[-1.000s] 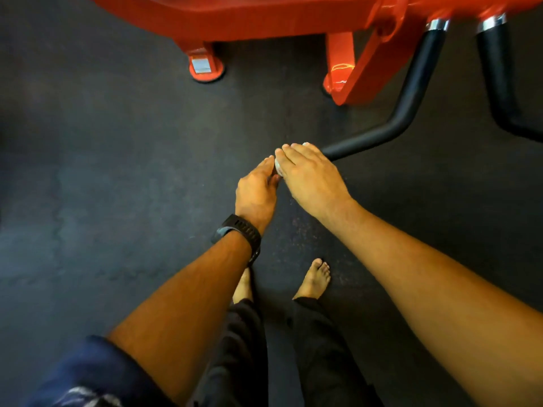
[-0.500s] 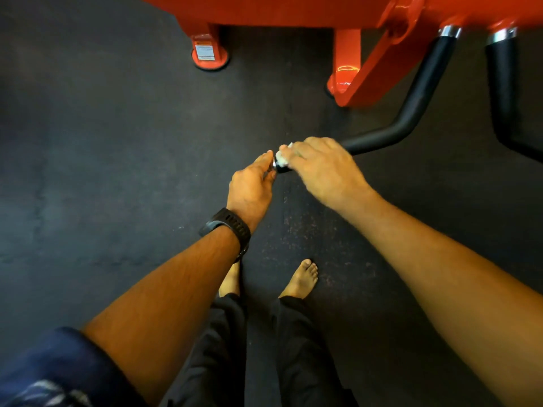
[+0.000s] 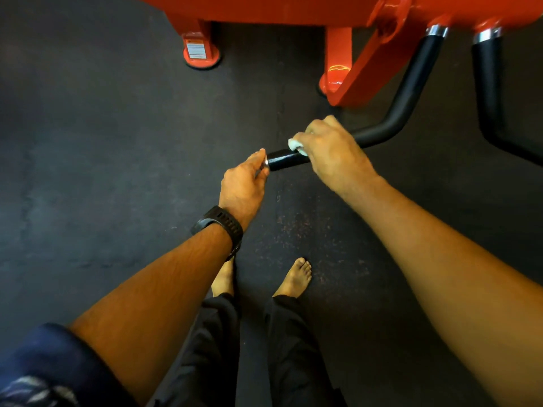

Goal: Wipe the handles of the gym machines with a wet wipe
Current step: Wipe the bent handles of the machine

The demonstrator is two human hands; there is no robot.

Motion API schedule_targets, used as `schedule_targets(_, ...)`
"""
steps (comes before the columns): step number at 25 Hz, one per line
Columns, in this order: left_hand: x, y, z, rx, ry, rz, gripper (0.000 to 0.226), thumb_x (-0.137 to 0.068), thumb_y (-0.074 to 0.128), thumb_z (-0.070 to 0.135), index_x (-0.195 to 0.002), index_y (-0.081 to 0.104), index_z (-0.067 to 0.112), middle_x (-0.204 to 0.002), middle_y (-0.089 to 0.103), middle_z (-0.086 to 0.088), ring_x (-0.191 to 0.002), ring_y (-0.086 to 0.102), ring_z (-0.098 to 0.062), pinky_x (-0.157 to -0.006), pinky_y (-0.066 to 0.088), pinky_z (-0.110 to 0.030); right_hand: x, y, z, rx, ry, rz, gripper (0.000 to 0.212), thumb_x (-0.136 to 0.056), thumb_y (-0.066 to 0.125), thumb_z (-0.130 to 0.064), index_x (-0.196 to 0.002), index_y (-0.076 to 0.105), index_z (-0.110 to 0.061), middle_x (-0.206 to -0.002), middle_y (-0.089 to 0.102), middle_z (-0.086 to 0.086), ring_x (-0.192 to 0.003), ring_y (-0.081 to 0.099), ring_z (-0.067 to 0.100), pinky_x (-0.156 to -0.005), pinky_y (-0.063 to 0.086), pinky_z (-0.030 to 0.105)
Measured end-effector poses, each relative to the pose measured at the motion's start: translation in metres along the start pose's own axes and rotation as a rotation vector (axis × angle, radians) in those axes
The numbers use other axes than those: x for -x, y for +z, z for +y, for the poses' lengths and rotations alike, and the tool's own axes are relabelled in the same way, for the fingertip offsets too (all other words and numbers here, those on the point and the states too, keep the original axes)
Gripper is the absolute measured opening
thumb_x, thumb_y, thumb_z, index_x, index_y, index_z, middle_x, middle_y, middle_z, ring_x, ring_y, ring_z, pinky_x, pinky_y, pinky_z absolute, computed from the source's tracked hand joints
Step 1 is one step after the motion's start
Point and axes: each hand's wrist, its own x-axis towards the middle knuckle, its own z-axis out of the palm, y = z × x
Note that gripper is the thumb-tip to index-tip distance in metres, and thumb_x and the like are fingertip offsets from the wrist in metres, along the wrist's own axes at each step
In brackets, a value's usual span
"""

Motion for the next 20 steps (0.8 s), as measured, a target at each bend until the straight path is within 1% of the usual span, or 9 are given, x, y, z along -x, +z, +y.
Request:
schedule_targets(2,0.003,0.001,0.001,0.026,-0.006,0.006,0.045,-0.103,0.055,0.019,-0.147,0.049,0.019,-0.131,0.065,-0.008,-0.117,0.062,-0.024,-0.101,0.044,-0.028,0.008,0.007,-0.019,0.043,-0.047,-0.006,0.033,-0.089,0.039,-0.011,-0.096,0.070,-0.003,-0.103,0.062,0.016,-0.087,0.055,0.034,-0.064,0.053,0.041)
schedule_targets(4,0.003,0.000,0.002,0.031,0.002,0.011,0.045,-0.102,0.055,0.019,-0.147,0.049,0.019,-0.131,0.066,-0.007,-0.117,0.062,-0.023,-0.099,0.044,-0.025,0.015,0.009,-0.018,0.120,-0.096,-0.001,0.021,-0.088,0.052,-0.007,-0.098,0.069,0.001,-0.113,0.062,0.020,-0.085,0.058,0.034,-0.062,0.054,0.041)
schedule_targets(6,0.002,-0.002,0.002,0.000,0.010,0.000,0.044,-0.103,0.054,0.019,-0.147,0.049,0.019,-0.126,0.067,-0.006,-0.112,0.063,-0.023,-0.094,0.044,-0.022,0.018,0.005,-0.001,0.085,0.063,0.148,0.018,-0.088,0.061,-0.006,-0.102,0.070,0.001,-0.109,0.065,0.017,-0.084,0.060,0.035,-0.064,0.055,0.042)
schedule_targets(8,0.003,-0.003,0.003,0.006,-0.001,-0.005,0.044,-0.103,0.053,0.019,-0.147,0.048,0.018,-0.128,0.066,-0.007,-0.113,0.063,-0.022,-0.098,0.045,-0.025,0.028,0.008,-0.001,0.102,0.116,0.231,0.024,-0.091,0.057,-0.005,-0.111,0.069,0.002,-0.115,0.067,0.016,-0.088,0.061,0.034,-0.072,0.055,0.044)
schedule_targets(11,0.006,-0.001,0.006,0.024,0.017,0.016,0.042,-0.103,0.053,0.018,-0.145,0.050,0.018,-0.124,0.067,-0.007,-0.107,0.064,-0.021,-0.097,0.049,-0.031,0.042,0.016,-0.007,0.157,-0.028,0.159,0.034,-0.093,0.049,-0.003,-0.122,0.063,0.005,-0.131,0.062,0.018,-0.103,0.063,0.033,-0.084,0.056,0.044)
schedule_targets(14,0.008,0.000,0.004,-0.003,0.086,0.032,0.035,-0.103,0.051,0.017,-0.138,0.054,0.017,-0.112,0.068,-0.005,-0.091,0.060,-0.013,-0.084,0.051,-0.030,0.037,0.017,-0.015,0.039,0.151,0.208,0.034,-0.094,0.051,-0.003,-0.126,0.062,0.004,-0.130,0.062,0.017,-0.107,0.061,0.034,-0.089,0.055,0.043)
schedule_targets(17,0.008,0.005,-0.003,0.001,0.101,0.013,0.041,-0.104,0.050,0.018,-0.144,0.047,0.016,-0.135,0.061,-0.008,-0.117,0.061,-0.024,-0.099,0.048,-0.032,0.043,0.017,-0.019,0.122,-0.001,0.141,0.034,-0.094,0.051,-0.004,-0.125,0.061,0.003,-0.131,0.061,0.018,-0.112,0.061,0.033,-0.090,0.055,0.040)
schedule_targets(18,0.007,0.007,-0.005,-0.005,0.096,-0.001,0.042,-0.104,0.049,0.019,-0.145,0.046,0.015,-0.141,0.057,-0.011,-0.124,0.058,-0.027,-0.105,0.047,-0.038,0.045,0.011,-0.008,0.109,0.018,0.154,0.034,-0.096,0.050,-0.005,-0.127,0.061,0.002,-0.129,0.062,0.016,-0.112,0.060,0.032,-0.090,0.055,0.040)
schedule_targets(20,0.005,0.011,-0.006,-0.022,0.094,-0.013,0.041,-0.104,0.047,0.020,-0.145,0.044,0.015,-0.144,0.053,-0.012,-0.127,0.056,-0.030,-0.106,0.046,-0.045,0.042,0.002,0.006,0.048,0.225,0.242,0.034,-0.097,0.047,-0.008,-0.128,0.060,0.000,-0.122,0.063,0.013,-0.112,0.059,0.032,-0.088,0.055,0.041)
